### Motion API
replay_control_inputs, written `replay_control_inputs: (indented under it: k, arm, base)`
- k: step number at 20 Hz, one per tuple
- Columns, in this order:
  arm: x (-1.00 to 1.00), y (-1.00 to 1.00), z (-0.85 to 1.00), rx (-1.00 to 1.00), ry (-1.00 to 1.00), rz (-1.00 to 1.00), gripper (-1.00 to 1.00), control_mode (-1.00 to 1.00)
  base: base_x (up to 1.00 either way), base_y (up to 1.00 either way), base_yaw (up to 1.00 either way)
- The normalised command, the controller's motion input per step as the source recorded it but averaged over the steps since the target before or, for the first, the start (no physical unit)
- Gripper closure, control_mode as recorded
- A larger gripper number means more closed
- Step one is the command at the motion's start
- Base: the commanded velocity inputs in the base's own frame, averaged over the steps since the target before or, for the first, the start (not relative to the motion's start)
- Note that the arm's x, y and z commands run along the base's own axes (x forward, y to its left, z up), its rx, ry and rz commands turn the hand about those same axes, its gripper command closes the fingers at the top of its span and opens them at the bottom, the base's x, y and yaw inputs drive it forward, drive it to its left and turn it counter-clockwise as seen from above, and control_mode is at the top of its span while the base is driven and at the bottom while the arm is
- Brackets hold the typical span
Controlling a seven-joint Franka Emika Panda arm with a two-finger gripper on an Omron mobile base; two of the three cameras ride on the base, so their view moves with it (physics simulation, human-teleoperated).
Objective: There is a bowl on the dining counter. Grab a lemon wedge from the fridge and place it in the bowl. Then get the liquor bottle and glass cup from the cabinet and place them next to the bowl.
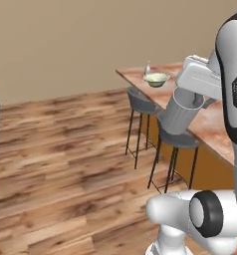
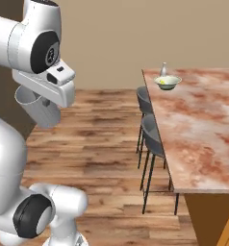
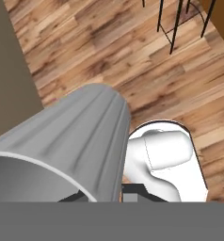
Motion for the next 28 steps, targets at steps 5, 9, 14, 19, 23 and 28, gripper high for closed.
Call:
replay_control_inputs:
  k: [5,9,14,19,23,28]
  arm:
    - [0.00,0.00,0.00,0.00,0.00,0.00,1.00,1.00]
    - [0.00,0.00,0.00,0.00,0.00,0.00,1.00,1.00]
    - [0.00,0.00,0.00,0.00,0.00,0.00,1.00,1.00]
    - [0.00,0.00,0.00,0.00,0.00,0.00,1.00,1.00]
    - [0.00,0.00,0.00,0.00,0.00,0.00,1.00,1.00]
    - [0.00,0.00,0.00,0.00,0.00,0.00,1.00,1.00]
  base:
    - [0.98,0.75,-0.58]
    - [0.99,0.80,-0.56]
    - [0.88,0.86,-0.55]
    - [0.68,0.92,-0.53]
    - [0.45,0.99,-0.52]
    - [0.27,0.98,-0.49]
